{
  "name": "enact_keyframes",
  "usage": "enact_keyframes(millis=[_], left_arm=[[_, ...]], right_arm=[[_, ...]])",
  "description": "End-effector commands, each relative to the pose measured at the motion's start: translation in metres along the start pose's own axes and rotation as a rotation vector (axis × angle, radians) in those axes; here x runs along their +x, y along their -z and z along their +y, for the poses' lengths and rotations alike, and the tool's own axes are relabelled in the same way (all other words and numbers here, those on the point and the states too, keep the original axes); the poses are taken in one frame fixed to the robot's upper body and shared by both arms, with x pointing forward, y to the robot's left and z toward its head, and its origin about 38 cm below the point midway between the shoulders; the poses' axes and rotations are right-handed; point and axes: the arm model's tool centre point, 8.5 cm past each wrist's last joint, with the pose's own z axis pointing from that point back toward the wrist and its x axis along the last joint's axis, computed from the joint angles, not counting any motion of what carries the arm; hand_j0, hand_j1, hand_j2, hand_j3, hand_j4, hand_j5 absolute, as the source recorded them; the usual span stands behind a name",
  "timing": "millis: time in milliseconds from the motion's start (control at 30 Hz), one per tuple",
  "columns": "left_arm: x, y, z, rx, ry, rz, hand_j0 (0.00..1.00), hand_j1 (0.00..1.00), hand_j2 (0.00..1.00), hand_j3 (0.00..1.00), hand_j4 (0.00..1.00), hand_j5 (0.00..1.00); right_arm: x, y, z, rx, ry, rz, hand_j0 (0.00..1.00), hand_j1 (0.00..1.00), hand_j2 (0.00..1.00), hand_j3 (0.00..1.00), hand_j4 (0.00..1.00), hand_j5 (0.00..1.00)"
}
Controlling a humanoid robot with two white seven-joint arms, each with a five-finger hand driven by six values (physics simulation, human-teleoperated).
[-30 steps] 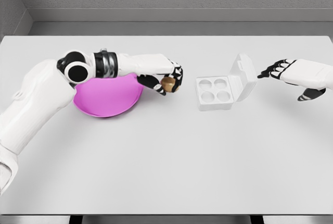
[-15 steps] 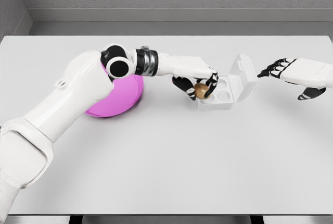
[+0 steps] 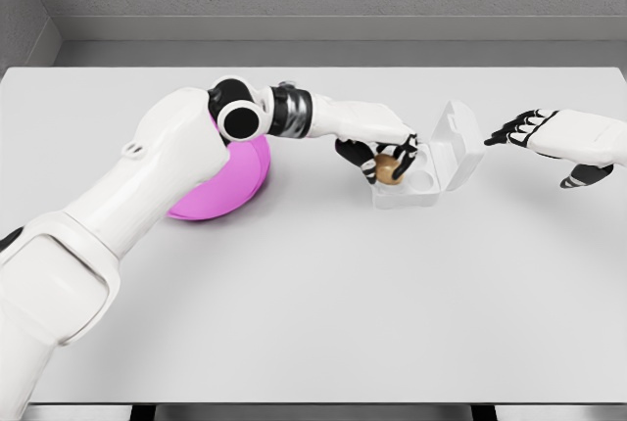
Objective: Pack egg into the box and close the box lid
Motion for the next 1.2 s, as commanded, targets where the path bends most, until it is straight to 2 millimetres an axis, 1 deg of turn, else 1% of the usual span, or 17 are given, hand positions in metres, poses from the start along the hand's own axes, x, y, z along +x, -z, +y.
enact_keyframes(millis=[0, 100, 233, 300, 367, 467, 533, 667, 967, 1133, 1167], left_arm=[[-0.0039, -0.0012, -0.0018, 0.0, -0.014, 0.012, 0.3, 0.3, 0.3, 0.3, 0.3, 0.3], [-0.0033, -0.0004, -0.002, -0.001, -0.013, 0.01, 0.3, 0.3, 0.3, 0.3, 0.3, 0.3], [-0.0022, 0.0009, -0.0016, 0.0, -0.013, 0.007, 0.34, 0.34, 0.34, 0.34, 0.34, 0.34], [-0.0022, 0.0009, -0.0016, 0.0, -0.013, 0.007, 0.38, 0.38, 0.38, 0.38, 0.38, 0.38], [-0.0022, 0.0009, -0.0016, 0.0, -0.013, 0.007, 0.44, 0.44, 0.44, 0.44, 0.44, 0.44], [-0.0006, 0.0028, -0.001, 0.0, -0.012, 0.002, 0.47, 0.47, 0.47, 0.47, 0.47, 0.47], [-0.0006, 0.0028, -0.001, 0.0, -0.012, 0.002, 0.52, 0.52, 0.52, 0.52, 0.52, 0.52], [-0.0006, 0.0028, -0.001, 0.0, -0.012, 0.002, 0.55, 0.55, 0.55, 0.55, 0.55, 0.55], [-0.0029, 0.0, -0.0021, -0.003, -0.01, 0.009, 0.57, 0.57, 0.57, 0.57, 0.57, 0.57], [-0.0029, -0.0003, -0.0024, -0.004, -0.009, 0.01, 0.64, 0.64, 0.64, 0.64, 0.64, 0.64], [-0.0029, -0.0003, -0.0024, -0.004, -0.009, 0.01, 0.66, 0.66, 0.66, 0.66, 0.66, 0.66]], right_arm=[[-0.0003, -0.0005, -0.0004, -0.003, 0.004, 0.001, 1.0, 1.0, 1.0, 1.0, 1.0, 1.0], [-0.0003, -0.0005, -0.0004, -0.003, 0.004, 0.001, 1.0, 1.0, 1.0, 1.0, 1.0, 1.0], [-0.0003, -0.0005, -0.0004, -0.003, 0.004, 0.001, 1.0, 1.0, 1.0, 1.0, 1.0, 1.0], [-0.0003, -0.0005, -0.0004, -0.003, 0.004, 0.001, 1.0, 1.0, 1.0, 1.0, 1.0, 1.0], [-0.0003, -0.0005, -0.0004, -0.003, 0.004, 0.001, 1.0, 1.0, 1.0, 1.0, 1.0, 1.0], [-0.0003, -0.0005, -0.0004, -0.003, 0.004, 0.001, 1.0, 1.0, 1.0, 1.0, 1.0, 1.0], [-0.0003, -0.0005, -0.0004, -0.003, 0.004, 0.001, 1.0, 1.0, 1.0, 1.0, 1.0, 1.0], [0.0, -0.0004, -0.0007, -0.003, 0.003, 0.0, 1.0, 1.0, 1.0, 1.0, 1.0, 1.0], [-0.0002, -0.0005, -0.0013, -0.003, 0.001, 0.001, 1.0, 1.0, 1.0, 1.0, 1.0, 1.0], [-0.0001, -0.0005, -0.0014, -0.004, 0.002, 0.001, 1.0, 1.0, 1.0, 1.0, 1.0, 1.0], [-0.0001, -0.0005, -0.0014, -0.004, 0.002, 0.001, 1.0, 1.0, 1.0, 1.0, 1.0, 1.0]])
